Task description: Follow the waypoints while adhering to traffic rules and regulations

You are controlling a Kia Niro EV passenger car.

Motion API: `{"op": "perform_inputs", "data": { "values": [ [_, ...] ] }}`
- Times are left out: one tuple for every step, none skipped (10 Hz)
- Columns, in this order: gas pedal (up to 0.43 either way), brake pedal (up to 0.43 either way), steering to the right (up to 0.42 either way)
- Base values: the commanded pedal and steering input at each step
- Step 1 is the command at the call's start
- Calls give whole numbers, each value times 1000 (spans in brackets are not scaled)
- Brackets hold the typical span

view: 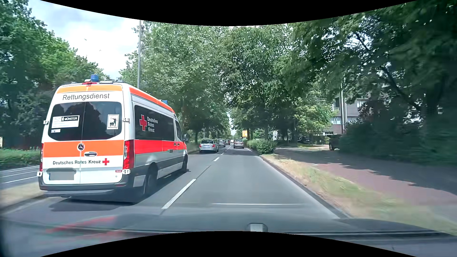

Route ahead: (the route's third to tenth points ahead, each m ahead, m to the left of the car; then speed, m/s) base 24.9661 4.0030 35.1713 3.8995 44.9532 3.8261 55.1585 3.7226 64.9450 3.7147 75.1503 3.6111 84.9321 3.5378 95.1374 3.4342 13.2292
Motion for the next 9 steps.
{"op": "perform_inputs", "data": {
  "values": [
    [138,18,-3],
    [138,18,-3],
    [138,18,-4],
    [138,18,-4],
    [138,18,-5],
    [150,18,-5],
    [150,18,-5],
    [150,18,-5],
    [150,18,-5]
  ]
}}
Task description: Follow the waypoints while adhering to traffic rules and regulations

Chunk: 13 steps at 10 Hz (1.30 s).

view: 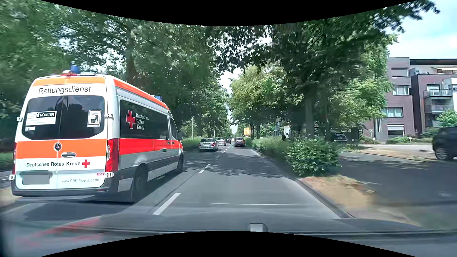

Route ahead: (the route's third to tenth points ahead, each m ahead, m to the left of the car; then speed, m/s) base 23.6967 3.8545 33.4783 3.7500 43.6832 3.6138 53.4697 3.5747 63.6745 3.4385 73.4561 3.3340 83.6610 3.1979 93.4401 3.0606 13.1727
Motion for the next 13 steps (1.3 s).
{"op": "perform_inputs", "data": {
  "values": [
    [150,18,-5],
    [150,18,-5],
    [150,18,-5],
    [150,18,-5],
    [150,18,-5],
    [150,18,-5],
    [150,18,-4],
    [150,18,-4],
    [150,18,-4],
    [150,18,-3],
    [150,18,-3],
    [169,18,-3],
    [177,18,-2]
  ]
}}
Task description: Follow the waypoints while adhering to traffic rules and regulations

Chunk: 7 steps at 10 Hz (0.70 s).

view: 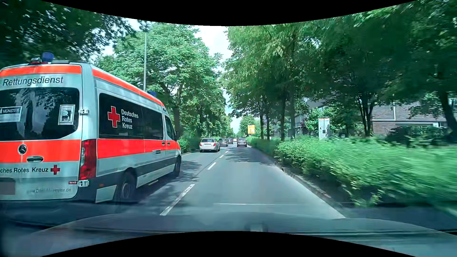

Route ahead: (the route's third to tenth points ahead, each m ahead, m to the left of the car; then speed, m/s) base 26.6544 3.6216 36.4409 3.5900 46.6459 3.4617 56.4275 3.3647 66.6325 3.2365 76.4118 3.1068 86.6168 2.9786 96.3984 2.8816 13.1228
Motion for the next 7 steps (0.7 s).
{"op": "perform_inputs", "data": {
  "values": [
    [177,18,-2],
    [177,18,0],
    [177,18,1],
    [177,18,2],
    [169,18,2],
    [169,18,2],
    [169,18,2]
  ]
}}
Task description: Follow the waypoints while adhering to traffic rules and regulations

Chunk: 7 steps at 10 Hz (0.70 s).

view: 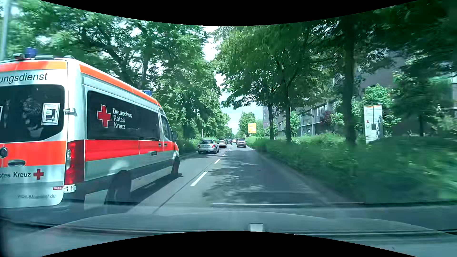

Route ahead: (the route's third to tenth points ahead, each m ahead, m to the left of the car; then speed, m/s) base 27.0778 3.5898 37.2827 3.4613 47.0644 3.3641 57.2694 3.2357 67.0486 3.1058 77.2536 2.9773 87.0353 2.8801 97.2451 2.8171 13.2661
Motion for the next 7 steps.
{"op": "perform_inputs", "data": {
  "values": [
    [169,18,2],
    [169,18,1],
    [169,18,1],
    [169,18,1],
    [169,18,0],
    [157,18,-1],
    [157,18,-2]
  ]
}}
